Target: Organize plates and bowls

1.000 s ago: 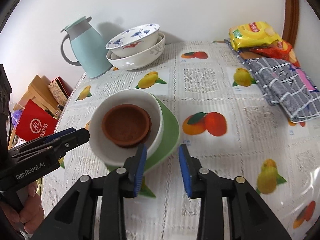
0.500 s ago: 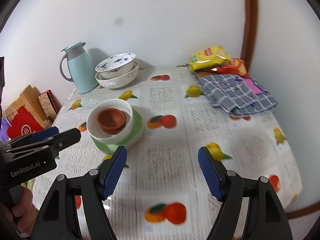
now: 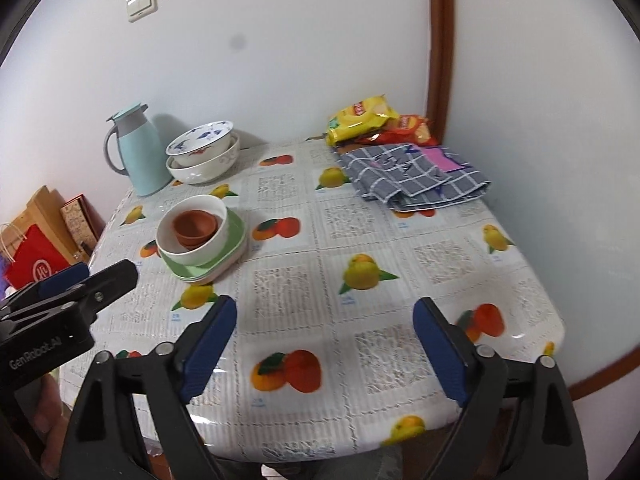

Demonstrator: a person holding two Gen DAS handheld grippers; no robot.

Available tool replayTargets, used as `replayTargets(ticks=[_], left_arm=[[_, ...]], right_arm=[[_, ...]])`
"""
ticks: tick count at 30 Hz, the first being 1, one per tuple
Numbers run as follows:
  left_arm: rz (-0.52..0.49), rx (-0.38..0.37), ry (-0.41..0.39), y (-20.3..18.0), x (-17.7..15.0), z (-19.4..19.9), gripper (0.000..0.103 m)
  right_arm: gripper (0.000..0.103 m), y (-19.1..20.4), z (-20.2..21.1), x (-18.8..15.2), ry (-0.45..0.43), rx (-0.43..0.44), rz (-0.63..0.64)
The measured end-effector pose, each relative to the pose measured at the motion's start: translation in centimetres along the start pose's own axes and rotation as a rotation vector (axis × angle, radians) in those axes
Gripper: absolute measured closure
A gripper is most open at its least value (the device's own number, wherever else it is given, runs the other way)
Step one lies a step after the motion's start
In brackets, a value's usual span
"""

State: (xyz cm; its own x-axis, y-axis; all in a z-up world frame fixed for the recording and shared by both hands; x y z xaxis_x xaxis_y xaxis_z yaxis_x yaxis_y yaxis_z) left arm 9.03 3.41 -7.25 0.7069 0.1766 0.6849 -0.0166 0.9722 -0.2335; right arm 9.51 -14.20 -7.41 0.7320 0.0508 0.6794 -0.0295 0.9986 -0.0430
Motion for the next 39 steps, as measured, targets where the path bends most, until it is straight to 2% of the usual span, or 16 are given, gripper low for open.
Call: replayTargets(ticks=[2, 7, 11, 21, 39], left_arm=[[0.002, -0.015, -0.003, -0.5, -0.4, 0.5, 0.014], [-0.032, 0.021, -0.029, -1.4, -1.0, 1.5, 0.014], [-0.031, 0.009, -0.041, -2.0, -1.0, 2.1, 0.014], [-0.034, 0.022, -0.039, -2.6, -1.2, 2.1, 0.014], [-0.040, 0.025, -0.029, -2.9, -1.4, 1.9, 0.014]], right_arm=[[0.011, -0.5, 0.5, -0.4, 0.007, -0.005, -0.011], [0.011, -1.5, 1.5, -1.0, 0.005, -0.030, -0.019], [0.011, -2.0, 2.2, -1.3, -0.002, -0.035, -0.021], [0.011, -3.8, 3.4, -1.2, -0.022, -0.053, -0.053], [0.011, -3.3, 3.6, -1.3, -0.030, -0.060, -0.029]])
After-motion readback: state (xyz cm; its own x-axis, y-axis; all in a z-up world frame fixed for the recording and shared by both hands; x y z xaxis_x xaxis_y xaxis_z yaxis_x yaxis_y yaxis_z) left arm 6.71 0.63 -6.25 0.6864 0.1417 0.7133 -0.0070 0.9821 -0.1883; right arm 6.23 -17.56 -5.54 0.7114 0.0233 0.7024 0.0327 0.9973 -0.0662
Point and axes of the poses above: each gripper's, at about its wrist camera, not at the fingertips, and z roughly against the way its jaws point, y to its left, x to its top, the point moved 8 cm from there along -z, roughly the way its jaws point, and after that the axes turned 7 degrees about -x, right-handed, at the moved point
